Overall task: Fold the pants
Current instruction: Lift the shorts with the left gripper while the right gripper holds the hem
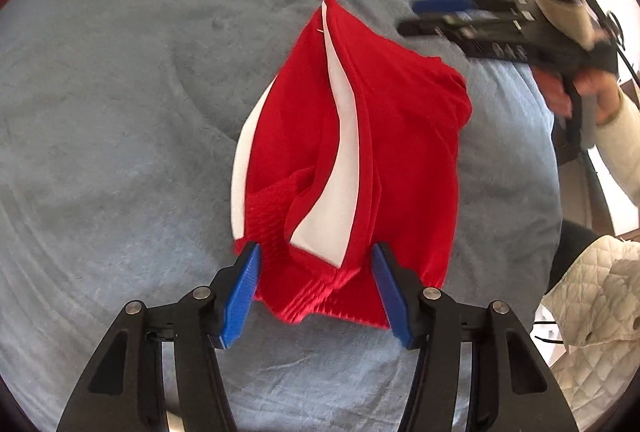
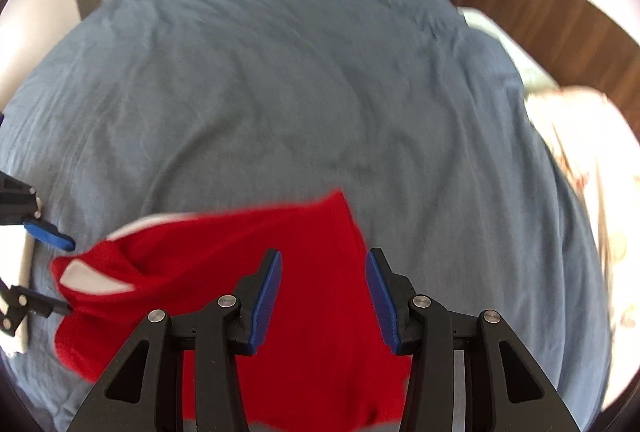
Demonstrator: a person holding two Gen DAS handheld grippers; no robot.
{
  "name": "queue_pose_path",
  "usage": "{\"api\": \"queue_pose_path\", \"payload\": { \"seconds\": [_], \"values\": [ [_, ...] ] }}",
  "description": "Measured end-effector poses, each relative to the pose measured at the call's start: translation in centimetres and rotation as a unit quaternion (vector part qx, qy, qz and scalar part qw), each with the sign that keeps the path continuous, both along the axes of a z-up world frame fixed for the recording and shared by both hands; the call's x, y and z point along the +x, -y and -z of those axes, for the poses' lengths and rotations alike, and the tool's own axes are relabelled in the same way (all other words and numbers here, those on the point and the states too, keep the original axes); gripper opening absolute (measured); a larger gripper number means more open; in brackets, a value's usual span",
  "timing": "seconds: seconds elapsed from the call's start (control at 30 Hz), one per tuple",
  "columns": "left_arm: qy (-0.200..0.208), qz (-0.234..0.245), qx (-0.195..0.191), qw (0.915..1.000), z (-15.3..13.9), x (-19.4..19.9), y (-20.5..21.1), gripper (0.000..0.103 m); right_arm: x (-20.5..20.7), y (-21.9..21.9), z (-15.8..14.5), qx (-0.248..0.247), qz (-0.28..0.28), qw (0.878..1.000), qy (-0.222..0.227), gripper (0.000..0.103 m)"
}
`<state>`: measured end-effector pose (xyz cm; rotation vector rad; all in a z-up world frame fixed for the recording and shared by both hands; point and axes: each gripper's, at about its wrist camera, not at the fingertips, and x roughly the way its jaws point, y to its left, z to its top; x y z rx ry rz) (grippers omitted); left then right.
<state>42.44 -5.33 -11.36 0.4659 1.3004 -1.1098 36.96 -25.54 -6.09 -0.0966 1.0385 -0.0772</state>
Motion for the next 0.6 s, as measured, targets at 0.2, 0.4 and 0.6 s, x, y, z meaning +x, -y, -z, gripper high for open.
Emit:
{"api": "queue_pose_path", "payload": {
  "seconds": [0.2, 0.4, 0.6],
  "values": [
    [-0.037, -0.009, 0.003, 0.9993, 1.5, 1.3, 1.0, 0.038, -1.7, 1.4, 1.4, 0.033, 0.047, 0.997, -0.05, 0.045],
    [-0.058, -0.043, 0.0, 0.9974, 0.8, 1.1, 0.8, 0.021, -1.1, 2.4, 1.1, 0.045, 0.067, 0.996, -0.042, 0.045],
    [-0.058, -0.089, -0.005, 0.9943, -0.5, 0.2, 1.1, 0.021, 1.7, 4.3, 0.8, 0.077, 0.067, 0.995, -0.006, 0.045]
  ]
}}
